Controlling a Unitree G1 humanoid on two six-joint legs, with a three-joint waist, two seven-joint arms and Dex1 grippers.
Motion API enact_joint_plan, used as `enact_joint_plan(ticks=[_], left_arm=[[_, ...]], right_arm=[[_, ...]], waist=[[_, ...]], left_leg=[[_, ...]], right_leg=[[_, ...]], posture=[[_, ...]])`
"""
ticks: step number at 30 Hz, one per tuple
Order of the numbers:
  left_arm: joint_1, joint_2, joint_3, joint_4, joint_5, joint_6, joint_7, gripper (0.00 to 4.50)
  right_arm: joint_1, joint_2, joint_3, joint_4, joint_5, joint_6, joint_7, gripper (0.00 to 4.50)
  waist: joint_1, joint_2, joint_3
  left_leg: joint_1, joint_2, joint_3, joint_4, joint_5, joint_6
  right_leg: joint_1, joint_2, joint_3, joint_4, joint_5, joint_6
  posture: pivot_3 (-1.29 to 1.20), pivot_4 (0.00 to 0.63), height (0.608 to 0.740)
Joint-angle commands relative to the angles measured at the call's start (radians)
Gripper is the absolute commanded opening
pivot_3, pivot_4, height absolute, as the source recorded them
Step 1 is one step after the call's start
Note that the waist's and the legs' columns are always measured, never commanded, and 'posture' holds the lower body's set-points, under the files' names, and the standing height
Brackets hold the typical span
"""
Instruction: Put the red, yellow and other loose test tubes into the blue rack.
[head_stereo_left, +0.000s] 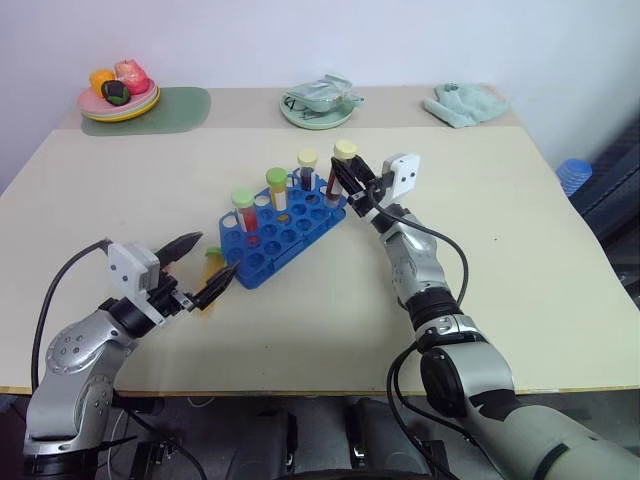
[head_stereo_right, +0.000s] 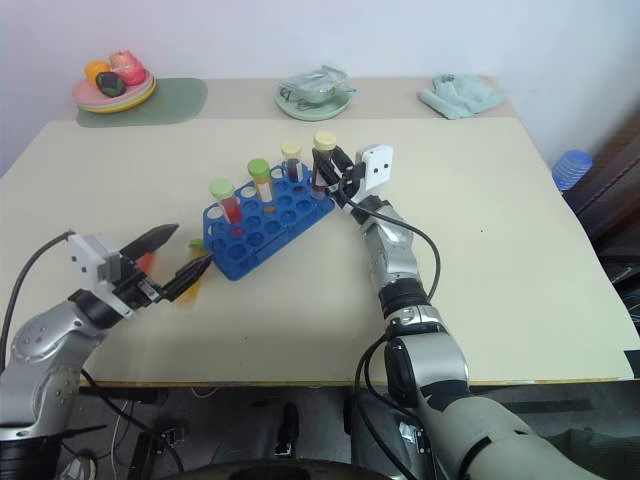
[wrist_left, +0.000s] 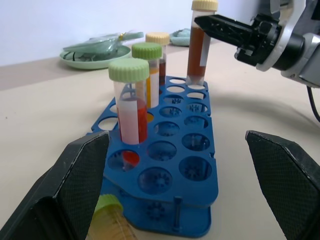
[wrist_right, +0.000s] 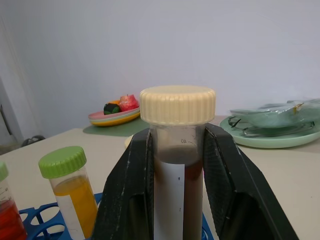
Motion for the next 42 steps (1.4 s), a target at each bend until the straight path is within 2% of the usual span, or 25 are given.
enact_joint_plan(ticks=[1,14,23,42], left_arm=[[-0.011,0.005,0.009,-0.028,-0.003,-0.022,-0.007,4.5],[-0.025,0.006,0.007,-0.015,0.002,-0.02,-0.019,4.5],[-0.015,0.007,0.012,-0.025,0.001,-0.017,-0.02,4.5],[0.009,0.002,0.01,-0.048,-0.007,-0.016,-0.007,4.5]], right_arm=[[0.027,-0.008,0.003,-0.035,-0.01,-0.012,0.008,0.75],[0.126,0.031,0.05,-0.153,-0.029,0.013,0.002,0.75],[0.063,0.047,0.047,-0.069,-0.039,-0.002,0.001,0.75],[0.033,-0.023,0.013,0.025,-0.04,-0.037,0.031,0.75]], waist=[[0.0,0.0,0.0],[-0.001,0.0,0.0],[-0.002,0.0,0.0],[0.003,0.0,0.0]], left_leg=[[0.0,0.0,0.0,0.0,0.0,0.0],[0.001,0.0,0.0,0.0,0.0,0.0],[0.003,0.0,0.0,0.0,0.001,-0.001],[0.002,0.0,0.0,-0.001,0.001,-0.001]], right_leg=[[0.0,0.0,0.0,0.0,0.0,0.0],[0.001,0.0,0.0,0.0,0.0,0.0],[0.002,0.001,0.0,0.001,0.001,-0.001],[0.002,0.0,0.0,0.0,0.001,-0.001]], posture=[[0.0,0.15,0.74],[0.0,0.15,0.74],[0.0,0.15,0.74],[0.0,0.15,0.74]])
